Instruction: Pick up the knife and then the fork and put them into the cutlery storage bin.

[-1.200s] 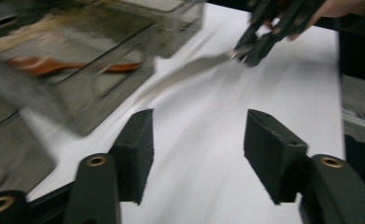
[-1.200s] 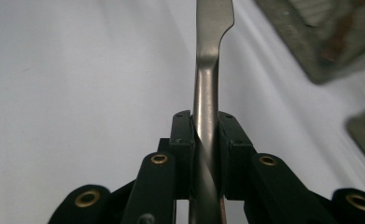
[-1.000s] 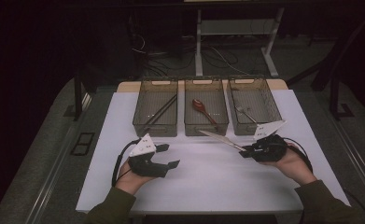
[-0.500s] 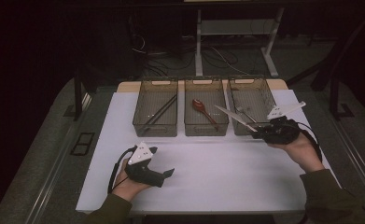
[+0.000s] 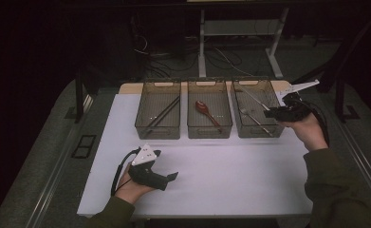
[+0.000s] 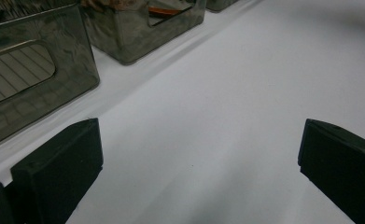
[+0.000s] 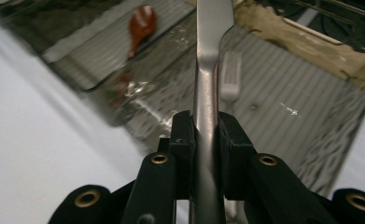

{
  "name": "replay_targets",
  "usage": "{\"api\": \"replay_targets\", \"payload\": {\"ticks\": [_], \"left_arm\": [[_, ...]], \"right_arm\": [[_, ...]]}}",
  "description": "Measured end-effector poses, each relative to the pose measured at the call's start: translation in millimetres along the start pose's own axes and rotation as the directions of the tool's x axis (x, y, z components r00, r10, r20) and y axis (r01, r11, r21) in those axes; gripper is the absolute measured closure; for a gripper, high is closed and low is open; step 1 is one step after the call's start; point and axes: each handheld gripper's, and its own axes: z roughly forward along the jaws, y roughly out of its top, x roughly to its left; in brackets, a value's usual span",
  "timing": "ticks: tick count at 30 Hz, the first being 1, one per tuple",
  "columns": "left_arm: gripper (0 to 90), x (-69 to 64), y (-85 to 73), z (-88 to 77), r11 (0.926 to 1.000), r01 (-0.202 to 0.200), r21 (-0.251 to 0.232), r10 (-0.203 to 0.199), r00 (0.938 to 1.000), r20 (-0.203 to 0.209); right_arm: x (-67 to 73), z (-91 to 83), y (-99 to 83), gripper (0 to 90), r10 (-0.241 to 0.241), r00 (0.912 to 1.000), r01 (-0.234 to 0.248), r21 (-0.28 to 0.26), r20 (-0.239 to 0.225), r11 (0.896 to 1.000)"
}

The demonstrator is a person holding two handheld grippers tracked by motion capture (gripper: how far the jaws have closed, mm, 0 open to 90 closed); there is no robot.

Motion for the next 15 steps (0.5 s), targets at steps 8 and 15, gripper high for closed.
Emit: {"api": "replay_targets", "payload": {"ticks": [8, 15], "left_arm": [[0.0, -1.7, -1.0, -0.4, 1.0, -0.01, -0.002, 0.01, 0.9999, 0.012], [0.0, -2.0, -1.2, -1.0, 1.0, -0.009, -0.004, 0.009, 0.9997, 0.023]], "right_arm": [[-17.9, 21.7, 14.5, 77.1, 0.057, 0.9974, -0.059, 0.063, 0.044, 0.996], [-29.1, 42.8, 17.3, 77.1, 0.101, 0.9912, -0.112, 0.135, 0.085, 0.984]]}}
